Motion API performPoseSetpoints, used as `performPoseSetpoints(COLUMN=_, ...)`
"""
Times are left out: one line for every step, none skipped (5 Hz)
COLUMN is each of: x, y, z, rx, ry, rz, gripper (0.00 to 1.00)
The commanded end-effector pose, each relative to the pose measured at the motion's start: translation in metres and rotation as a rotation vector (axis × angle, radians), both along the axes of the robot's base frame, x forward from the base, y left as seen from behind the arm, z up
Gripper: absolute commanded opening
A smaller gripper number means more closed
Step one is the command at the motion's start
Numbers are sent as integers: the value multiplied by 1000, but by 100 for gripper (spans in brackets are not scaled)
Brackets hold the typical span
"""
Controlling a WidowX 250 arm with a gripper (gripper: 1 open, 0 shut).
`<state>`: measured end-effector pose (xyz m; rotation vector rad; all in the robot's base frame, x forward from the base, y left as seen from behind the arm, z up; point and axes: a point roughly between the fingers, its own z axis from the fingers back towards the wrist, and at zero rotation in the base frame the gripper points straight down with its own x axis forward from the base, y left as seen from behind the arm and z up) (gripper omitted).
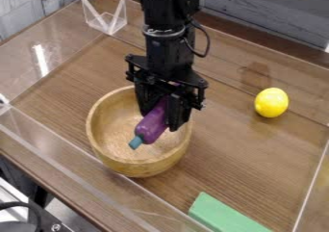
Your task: Remove the purple eggplant from inside the brown bowl and put it on the table
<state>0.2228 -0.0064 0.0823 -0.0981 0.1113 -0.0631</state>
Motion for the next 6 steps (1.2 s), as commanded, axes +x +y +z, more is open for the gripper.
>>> performPoseSetpoints(x=4, y=-2, z=10, rx=-1, ry=-52, rz=0, gripper=0)
performPoseSetpoints(x=4, y=-3, z=10, rx=-5, ry=-52, rz=4, gripper=0)
performPoseSetpoints(x=4, y=-5, z=10, rx=-10, ry=-54, rz=7, gripper=0)
performPoseSetpoints(x=4, y=-6, z=10, rx=-14, ry=-55, rz=10, gripper=0)
performPoseSetpoints(x=7, y=-14, z=11, rx=-26, ry=-58, rz=20, gripper=0)
performPoseSetpoints(x=12, y=-24, z=11, rx=-40, ry=-63, rz=33, gripper=0)
